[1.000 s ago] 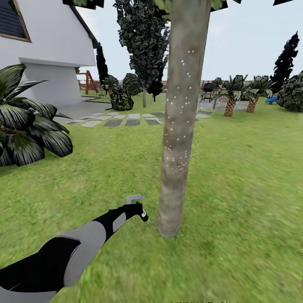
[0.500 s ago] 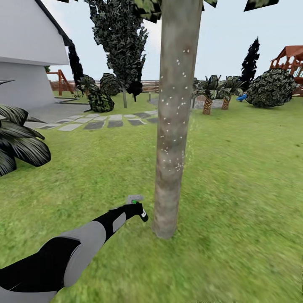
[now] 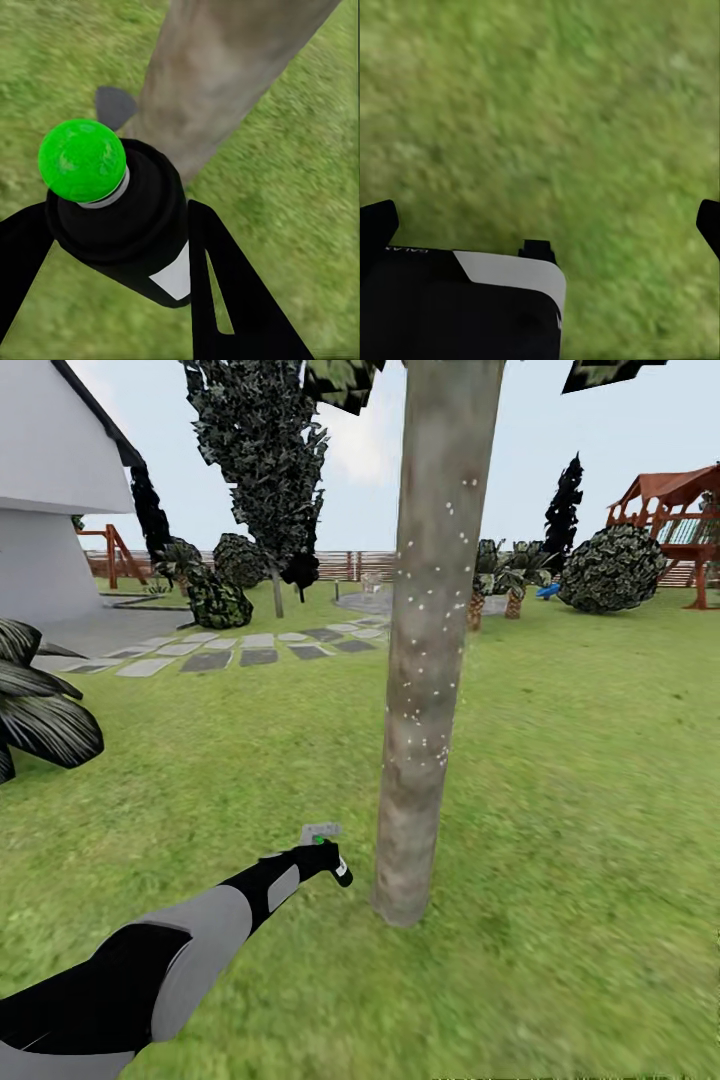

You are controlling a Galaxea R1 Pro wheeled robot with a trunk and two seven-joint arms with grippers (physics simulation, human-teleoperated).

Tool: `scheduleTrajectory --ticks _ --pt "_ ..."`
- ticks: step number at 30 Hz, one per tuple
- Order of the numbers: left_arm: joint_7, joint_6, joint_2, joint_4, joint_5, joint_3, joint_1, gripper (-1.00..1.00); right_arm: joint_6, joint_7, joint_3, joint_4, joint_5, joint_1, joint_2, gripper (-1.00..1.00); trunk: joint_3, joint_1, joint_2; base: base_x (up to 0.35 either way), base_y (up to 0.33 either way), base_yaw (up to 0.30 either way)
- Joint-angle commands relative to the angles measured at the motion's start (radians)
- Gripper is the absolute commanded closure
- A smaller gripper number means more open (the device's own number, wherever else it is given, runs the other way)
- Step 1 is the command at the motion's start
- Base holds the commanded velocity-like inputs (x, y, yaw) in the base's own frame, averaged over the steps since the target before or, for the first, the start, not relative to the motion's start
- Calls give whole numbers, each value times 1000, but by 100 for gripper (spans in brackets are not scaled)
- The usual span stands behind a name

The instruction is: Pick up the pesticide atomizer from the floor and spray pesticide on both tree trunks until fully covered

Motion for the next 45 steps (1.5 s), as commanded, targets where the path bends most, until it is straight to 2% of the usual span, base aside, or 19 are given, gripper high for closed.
scheduleTrajectory --ticks 1,31,37,45 --pt "-1 5 0 -1 11 -8 0 100 -7 -6 2 5 9 -2 0 -100 -2 1 -2 0 350 -241" --pt "-1 5 0 -1 11 -8 -1 100 -6 -6 2 5 9 -2 0 -100 10 1 -2 76 350 -289" --pt "-1 5 0 -1 11 -8 -1 100 -6 -6 2 5 9 -2 0 -100 10 1 -2 0 350 -101" --pt "-1 5 0 -1 11 -8 -1 100 -6 -6 2 5 9 -2 0 -100 10 1 -2 0 350 -264"
